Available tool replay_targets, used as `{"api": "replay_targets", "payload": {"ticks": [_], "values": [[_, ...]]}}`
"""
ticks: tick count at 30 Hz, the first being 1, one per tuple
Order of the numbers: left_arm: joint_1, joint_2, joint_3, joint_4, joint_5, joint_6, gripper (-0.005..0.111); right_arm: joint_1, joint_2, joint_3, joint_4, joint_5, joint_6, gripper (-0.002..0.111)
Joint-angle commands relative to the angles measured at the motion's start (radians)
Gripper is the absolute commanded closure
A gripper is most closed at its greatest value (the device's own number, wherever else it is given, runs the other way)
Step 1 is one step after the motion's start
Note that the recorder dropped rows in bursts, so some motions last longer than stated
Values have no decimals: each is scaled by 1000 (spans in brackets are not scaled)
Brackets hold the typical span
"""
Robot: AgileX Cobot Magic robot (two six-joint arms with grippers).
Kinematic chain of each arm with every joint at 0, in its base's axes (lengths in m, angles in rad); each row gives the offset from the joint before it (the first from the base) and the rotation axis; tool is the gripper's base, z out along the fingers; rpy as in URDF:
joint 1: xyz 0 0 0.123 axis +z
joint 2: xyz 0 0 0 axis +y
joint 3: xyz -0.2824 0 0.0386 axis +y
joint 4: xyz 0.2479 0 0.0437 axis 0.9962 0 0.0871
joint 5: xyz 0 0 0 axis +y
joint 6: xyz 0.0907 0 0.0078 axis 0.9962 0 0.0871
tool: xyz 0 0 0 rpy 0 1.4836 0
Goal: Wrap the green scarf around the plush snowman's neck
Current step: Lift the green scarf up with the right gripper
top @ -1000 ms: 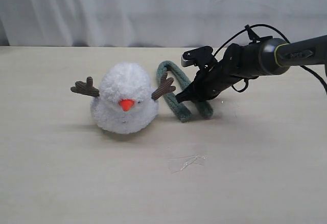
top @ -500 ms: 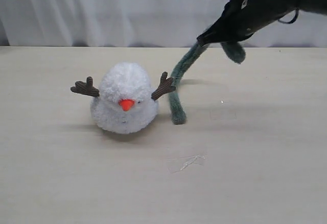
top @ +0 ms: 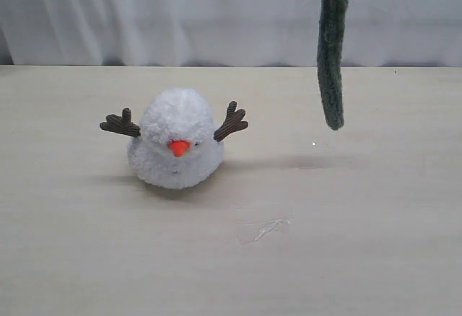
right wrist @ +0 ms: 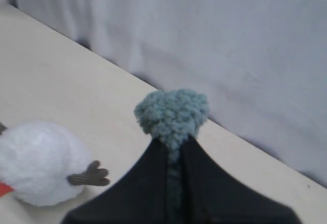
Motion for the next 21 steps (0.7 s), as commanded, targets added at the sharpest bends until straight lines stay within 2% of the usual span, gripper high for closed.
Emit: {"api": "replay_targets", "payload": {"ticks": [1, 6, 12, 16, 21], "values": [[0, -3, 3, -6, -12, -3, 107, 124, -52, 0, -5, -3, -7, 104], [0, -3, 3, -6, -12, -3, 107, 278, -58, 0, -5, -28, -7, 104], [0, -3, 3, -6, -12, -3, 107, 410, -39, 0, -5, -115, -7, 104], [0, -3, 3, -6, -12, -3, 107, 459, -1, 0, -5, -158, -7, 104], [0, -3, 3, -6, -12, -3, 107, 464, 85, 0, -35, -191, -7, 104]]}}
